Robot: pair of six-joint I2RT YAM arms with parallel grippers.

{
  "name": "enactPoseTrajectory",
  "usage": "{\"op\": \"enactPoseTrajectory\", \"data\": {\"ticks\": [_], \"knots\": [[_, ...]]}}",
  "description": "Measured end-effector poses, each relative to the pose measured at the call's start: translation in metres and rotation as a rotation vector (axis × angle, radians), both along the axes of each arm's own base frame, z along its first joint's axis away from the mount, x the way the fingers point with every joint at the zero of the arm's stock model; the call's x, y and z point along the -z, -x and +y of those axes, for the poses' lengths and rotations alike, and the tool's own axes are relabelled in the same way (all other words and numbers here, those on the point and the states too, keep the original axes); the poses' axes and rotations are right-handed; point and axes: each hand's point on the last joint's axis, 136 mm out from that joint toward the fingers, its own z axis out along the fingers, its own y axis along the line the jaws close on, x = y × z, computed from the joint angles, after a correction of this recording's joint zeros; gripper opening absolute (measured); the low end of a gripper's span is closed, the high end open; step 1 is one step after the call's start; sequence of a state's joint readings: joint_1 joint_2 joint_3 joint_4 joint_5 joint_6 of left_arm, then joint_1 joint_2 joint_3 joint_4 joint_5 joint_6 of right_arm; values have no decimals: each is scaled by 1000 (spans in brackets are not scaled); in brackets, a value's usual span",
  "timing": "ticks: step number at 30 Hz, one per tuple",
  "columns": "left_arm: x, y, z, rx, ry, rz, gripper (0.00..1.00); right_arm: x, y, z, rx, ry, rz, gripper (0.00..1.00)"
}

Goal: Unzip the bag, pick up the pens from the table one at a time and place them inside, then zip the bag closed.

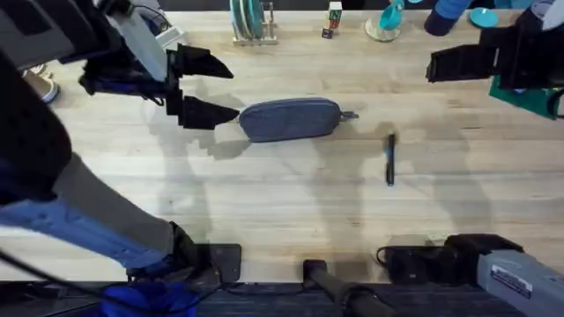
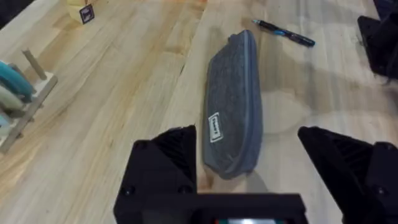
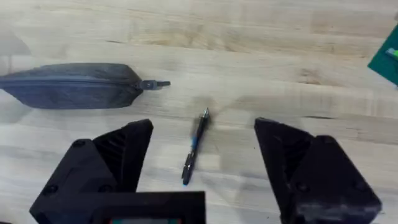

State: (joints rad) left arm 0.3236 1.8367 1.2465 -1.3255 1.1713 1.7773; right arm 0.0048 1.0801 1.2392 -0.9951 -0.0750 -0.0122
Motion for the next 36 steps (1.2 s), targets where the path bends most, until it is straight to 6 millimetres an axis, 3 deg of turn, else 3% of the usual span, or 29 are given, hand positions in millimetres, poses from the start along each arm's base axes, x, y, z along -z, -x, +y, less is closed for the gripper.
{"op": "enactPoseTrajectory", "data": {"ticks": [10, 17, 22, 24, 28, 29, 32, 36], "knots": [[35, -18, -15, 84, 57, -141, 968, 0, 0, 0, -23, 18, -3, 997], [52, -15, -34, 140, 86, -110, 956, 0, 0, 0, -29, 22, -4, 997], [53, -12, -41, 160, 91, -98, 901, 0, 0, 0, -30, 23, -4, 996], [53, -12, -41, 160, 92, -97, 785, 0, 0, 0, -33, 25, -4, 997], [53, -11, -41, 162, 90, -93, 234, 0, 0, 0, -38, 29, -5, 997], [53, -11, -41, 162, 90, -93, 163, 0, 0, 0, -38, 29, -5, 996], [53, -11, -41, 163, 88, -94, 69, 0, 0, 0, -38, 29, -3, 996], [53, -11, -41, 164, 87, -98, 44, 2, 3, 0, -39, 29, 11, 996]]}}
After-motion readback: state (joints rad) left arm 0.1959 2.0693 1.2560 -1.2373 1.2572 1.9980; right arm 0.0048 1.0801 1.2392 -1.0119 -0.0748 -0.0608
